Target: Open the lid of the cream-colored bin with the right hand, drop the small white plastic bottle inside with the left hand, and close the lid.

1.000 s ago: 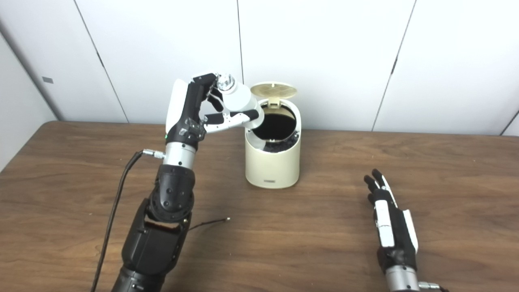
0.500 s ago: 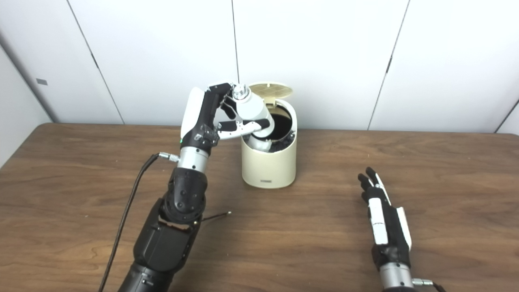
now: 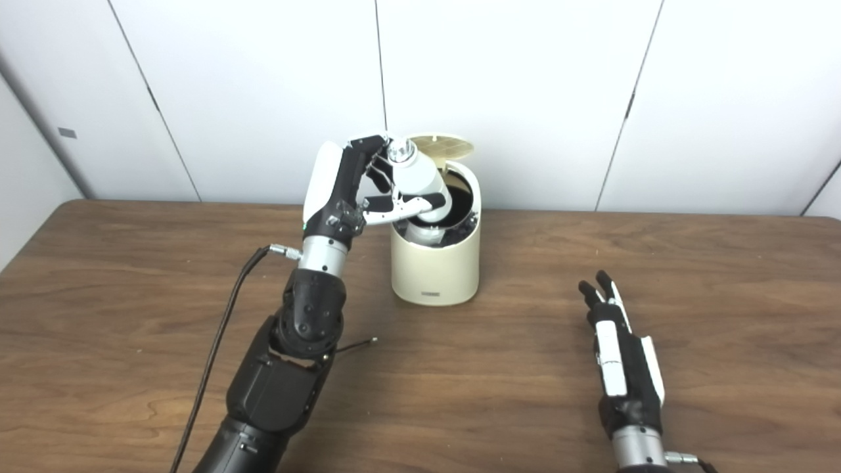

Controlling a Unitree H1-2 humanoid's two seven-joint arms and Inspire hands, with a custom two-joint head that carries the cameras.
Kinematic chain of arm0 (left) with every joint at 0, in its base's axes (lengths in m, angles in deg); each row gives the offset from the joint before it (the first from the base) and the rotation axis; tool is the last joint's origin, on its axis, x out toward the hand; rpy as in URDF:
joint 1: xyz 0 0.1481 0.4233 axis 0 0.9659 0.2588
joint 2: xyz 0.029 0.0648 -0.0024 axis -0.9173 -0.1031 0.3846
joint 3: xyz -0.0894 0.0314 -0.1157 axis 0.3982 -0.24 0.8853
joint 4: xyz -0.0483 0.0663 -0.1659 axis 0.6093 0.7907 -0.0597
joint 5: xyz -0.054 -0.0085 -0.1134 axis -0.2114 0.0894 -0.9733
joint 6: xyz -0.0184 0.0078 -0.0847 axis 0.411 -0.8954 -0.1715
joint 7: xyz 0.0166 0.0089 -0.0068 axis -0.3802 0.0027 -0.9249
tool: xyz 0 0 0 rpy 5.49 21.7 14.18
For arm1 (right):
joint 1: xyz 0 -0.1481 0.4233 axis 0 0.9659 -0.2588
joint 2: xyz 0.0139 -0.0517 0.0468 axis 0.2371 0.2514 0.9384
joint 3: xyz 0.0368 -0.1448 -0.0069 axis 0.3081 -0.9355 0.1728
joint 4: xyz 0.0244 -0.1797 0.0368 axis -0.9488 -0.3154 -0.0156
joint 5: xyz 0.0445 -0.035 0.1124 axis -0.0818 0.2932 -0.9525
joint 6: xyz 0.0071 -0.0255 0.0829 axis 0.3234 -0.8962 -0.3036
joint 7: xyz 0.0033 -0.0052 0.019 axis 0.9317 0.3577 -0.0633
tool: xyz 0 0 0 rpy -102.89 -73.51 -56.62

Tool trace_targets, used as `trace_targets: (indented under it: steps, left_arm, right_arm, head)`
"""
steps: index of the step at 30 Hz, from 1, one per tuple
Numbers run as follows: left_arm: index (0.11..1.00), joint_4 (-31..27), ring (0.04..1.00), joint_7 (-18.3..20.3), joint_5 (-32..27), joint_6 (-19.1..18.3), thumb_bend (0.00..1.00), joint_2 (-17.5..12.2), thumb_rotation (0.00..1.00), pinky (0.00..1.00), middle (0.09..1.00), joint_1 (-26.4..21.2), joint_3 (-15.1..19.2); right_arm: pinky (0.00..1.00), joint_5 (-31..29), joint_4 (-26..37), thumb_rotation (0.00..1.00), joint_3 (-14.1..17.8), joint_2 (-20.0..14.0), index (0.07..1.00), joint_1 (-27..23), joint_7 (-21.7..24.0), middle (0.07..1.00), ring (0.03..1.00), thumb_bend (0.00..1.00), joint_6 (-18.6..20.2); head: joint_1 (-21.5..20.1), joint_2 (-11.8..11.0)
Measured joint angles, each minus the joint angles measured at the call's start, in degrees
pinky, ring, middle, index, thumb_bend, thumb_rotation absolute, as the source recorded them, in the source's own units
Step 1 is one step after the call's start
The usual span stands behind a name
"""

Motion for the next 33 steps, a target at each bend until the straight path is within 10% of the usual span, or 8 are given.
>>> trace_targets:
  steps: [33]
  left_arm:
    - [0.521, 5.1, 0.438, -2.0, 1.6, 2.2, 0.47, -0.6, 0.0, 0.32, 0.551, -1.2, -1.5]
  right_arm:
    - [0.94, 0.6, 0.3, 0.97, -0.7, -0.1, 0.993, 0.1, 0.2, 0.896, 0.937, 0.64, 0.4]
  head:
    - [0.0, 0.4]
